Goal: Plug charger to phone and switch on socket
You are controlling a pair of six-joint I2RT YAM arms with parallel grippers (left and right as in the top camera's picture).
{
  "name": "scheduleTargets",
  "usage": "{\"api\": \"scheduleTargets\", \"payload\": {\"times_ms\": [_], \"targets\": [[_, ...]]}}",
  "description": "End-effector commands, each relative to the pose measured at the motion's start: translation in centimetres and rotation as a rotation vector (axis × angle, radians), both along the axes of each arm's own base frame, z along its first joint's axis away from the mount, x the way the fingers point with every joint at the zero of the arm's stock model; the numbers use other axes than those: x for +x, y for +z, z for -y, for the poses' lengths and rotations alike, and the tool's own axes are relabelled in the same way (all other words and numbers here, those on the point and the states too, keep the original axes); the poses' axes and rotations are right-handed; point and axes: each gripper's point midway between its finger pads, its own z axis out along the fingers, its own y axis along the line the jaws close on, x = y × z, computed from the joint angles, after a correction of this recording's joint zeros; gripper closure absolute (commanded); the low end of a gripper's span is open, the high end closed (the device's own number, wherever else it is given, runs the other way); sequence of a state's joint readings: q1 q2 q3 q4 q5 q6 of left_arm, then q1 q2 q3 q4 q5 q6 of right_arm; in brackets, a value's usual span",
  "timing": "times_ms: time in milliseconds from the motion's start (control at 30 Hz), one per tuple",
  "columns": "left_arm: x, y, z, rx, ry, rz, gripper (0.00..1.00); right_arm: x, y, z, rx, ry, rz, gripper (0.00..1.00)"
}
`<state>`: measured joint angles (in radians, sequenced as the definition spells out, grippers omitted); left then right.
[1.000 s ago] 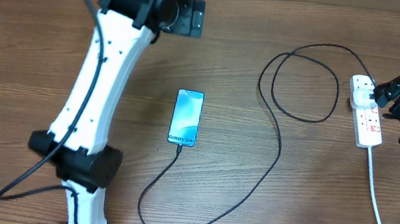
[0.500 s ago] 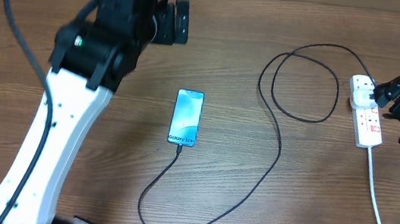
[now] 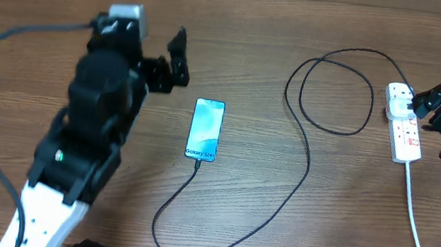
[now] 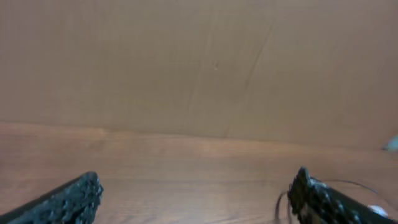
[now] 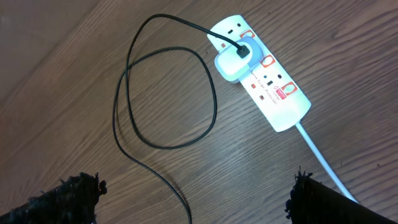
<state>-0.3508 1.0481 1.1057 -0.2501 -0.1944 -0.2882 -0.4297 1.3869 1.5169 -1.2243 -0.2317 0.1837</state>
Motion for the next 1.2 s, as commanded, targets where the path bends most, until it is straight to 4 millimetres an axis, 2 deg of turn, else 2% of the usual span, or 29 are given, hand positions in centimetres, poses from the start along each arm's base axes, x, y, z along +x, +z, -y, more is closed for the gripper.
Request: {"api": "scheduleTargets", "payload": {"times_ms": [0, 200, 333, 567, 767, 1067, 1167], "targets": [[-1.5, -0.9, -0.6, -0.032, -0.023, 0.079, 0.0, 0.3, 0.9, 0.1, -0.013, 0.0, 0.023, 0.0], [-3.4, -1.6, -2.0, -0.081, -0.056, 0.241, 0.0, 0.3, 0.9, 0.1, -0.013, -0.001, 0.023, 0.0], [-5.6, -2.4, -3.4, -0.091, -0.058, 0.332, 0.0, 0.3, 0.9, 0.1, -0.013, -0.001, 0.023, 0.0], [-8.1, -3.5, -5.6, -0.082, -0.021, 0.403, 0.0, 0.3, 0.9, 0.1, -0.013, 0.0, 0.023, 0.0], [-9.4, -4.9, -7.1, -0.072, 0.029, 0.436, 0.0, 0.3, 0.9, 0.1, -0.013, -0.001, 0.023, 0.0], [-10.3, -9.1, -8.2, -0.061, 0.064, 0.424, 0.0, 0.3, 0.9, 0.1, -0.013, 0.0, 0.023, 0.0], [-10.6, -11.5, -8.4, -0.059, 0.07, 0.438, 0.0, 0.3, 0.9, 0.1, -0.013, -0.001, 0.023, 0.0]]}}
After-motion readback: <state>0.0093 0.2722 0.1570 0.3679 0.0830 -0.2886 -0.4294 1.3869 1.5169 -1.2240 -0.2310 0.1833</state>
